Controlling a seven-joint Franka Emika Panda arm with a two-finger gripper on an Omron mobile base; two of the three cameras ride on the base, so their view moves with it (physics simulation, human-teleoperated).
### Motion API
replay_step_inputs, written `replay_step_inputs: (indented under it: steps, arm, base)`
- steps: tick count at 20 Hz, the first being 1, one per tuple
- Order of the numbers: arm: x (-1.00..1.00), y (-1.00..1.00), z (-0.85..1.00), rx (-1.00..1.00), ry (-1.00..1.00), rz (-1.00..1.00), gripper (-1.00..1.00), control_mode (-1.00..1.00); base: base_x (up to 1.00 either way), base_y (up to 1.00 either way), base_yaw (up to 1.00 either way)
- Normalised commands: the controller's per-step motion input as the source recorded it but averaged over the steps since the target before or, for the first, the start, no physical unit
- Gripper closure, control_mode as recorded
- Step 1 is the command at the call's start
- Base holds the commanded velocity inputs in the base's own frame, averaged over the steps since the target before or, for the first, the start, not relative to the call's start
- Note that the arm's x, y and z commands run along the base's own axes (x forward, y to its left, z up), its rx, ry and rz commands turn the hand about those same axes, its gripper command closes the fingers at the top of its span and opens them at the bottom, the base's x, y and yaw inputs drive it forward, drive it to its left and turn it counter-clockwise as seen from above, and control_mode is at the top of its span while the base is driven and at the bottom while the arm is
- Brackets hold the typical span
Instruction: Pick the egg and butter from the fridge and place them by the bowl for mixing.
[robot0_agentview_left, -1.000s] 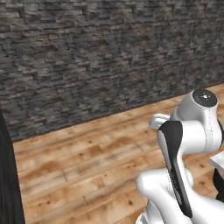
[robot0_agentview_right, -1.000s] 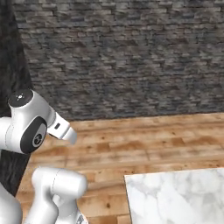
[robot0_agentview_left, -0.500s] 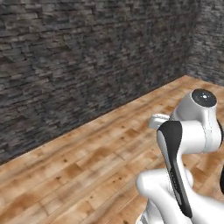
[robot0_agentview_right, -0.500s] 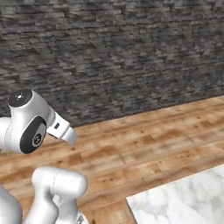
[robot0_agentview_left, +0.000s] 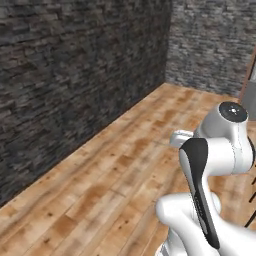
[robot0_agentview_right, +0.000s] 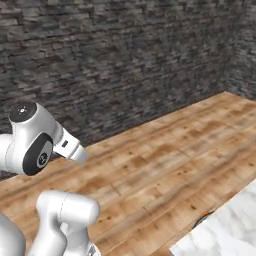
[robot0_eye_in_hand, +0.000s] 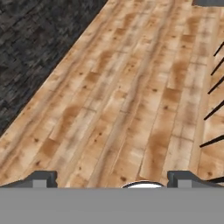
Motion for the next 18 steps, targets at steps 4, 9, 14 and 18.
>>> replay_step_inputs:
  steps: [4, 9, 14, 18]
  arm:
    - [0.0, 0.0, 0.0, 0.0, 0.0, 0.0, -1.0, 1.0]
    - [0.0, 0.0, 0.0, 0.0, 0.0, 0.0, -1.0, 1.0]
    - [0.0, 0.0, 0.0, 0.0, 0.0, 0.0, -1.0, 1.0]
    - [0.0, 0.0, 0.0, 0.0, 0.0, 0.0, -1.0, 1.0]
  base:
    - [0.52, 0.37, -0.5]
    - [0.56, 0.38, -0.48]
    - [0.62, 0.36, -0.37]
    - [0.75, 0.28, -0.17]
